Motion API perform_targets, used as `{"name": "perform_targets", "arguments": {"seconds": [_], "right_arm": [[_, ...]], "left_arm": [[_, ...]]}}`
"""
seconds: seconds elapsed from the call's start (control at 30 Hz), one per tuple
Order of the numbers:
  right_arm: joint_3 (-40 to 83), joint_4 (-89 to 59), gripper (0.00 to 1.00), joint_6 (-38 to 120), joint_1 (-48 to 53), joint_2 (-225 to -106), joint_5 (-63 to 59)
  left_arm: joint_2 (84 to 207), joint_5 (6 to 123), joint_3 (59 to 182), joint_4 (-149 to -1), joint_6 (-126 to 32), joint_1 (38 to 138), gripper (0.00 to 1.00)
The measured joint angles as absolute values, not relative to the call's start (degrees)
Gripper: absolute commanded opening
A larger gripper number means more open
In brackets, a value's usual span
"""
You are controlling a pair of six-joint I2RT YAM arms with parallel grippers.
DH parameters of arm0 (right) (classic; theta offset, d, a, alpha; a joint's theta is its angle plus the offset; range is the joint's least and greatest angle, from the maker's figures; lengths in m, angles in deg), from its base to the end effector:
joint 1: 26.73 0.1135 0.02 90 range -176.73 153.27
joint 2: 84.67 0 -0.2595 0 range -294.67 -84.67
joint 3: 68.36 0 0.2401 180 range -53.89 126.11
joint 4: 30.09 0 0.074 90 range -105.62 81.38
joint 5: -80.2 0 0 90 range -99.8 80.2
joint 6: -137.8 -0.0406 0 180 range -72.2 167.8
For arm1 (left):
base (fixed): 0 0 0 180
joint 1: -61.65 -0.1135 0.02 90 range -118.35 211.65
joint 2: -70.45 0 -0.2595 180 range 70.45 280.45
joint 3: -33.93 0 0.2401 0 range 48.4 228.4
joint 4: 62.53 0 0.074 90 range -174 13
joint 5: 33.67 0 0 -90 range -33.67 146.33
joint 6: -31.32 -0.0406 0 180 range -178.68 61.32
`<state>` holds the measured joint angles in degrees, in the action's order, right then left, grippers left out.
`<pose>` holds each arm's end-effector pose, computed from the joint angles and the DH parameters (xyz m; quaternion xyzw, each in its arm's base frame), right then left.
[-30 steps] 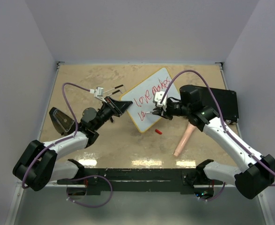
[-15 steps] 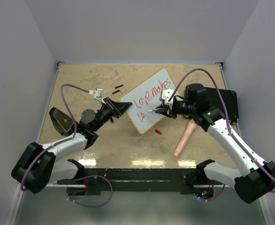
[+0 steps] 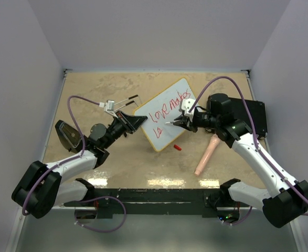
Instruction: Write a sentence on the whiteboard
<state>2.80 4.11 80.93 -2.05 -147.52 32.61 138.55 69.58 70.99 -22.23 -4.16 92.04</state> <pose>0.2000 0.1220 0.3337 -0.5500 0.5989 0.2693 0.5160 0.2032 -0.1299 0.2487 -0.0485 0.6476 -0.5660 0.5079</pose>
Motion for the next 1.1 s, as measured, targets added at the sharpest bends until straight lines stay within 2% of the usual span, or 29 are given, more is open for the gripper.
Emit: {"name": "perform_targets", "arguments": {"seconds": [1.1], "right_arm": [[2.8, 1.1, 0.00, 79.4, 0.3, -150.3, 29.4]], "left_arm": [[139.6, 70.8, 71.0, -21.0, -3.3, 92.0, 0.00]]}}
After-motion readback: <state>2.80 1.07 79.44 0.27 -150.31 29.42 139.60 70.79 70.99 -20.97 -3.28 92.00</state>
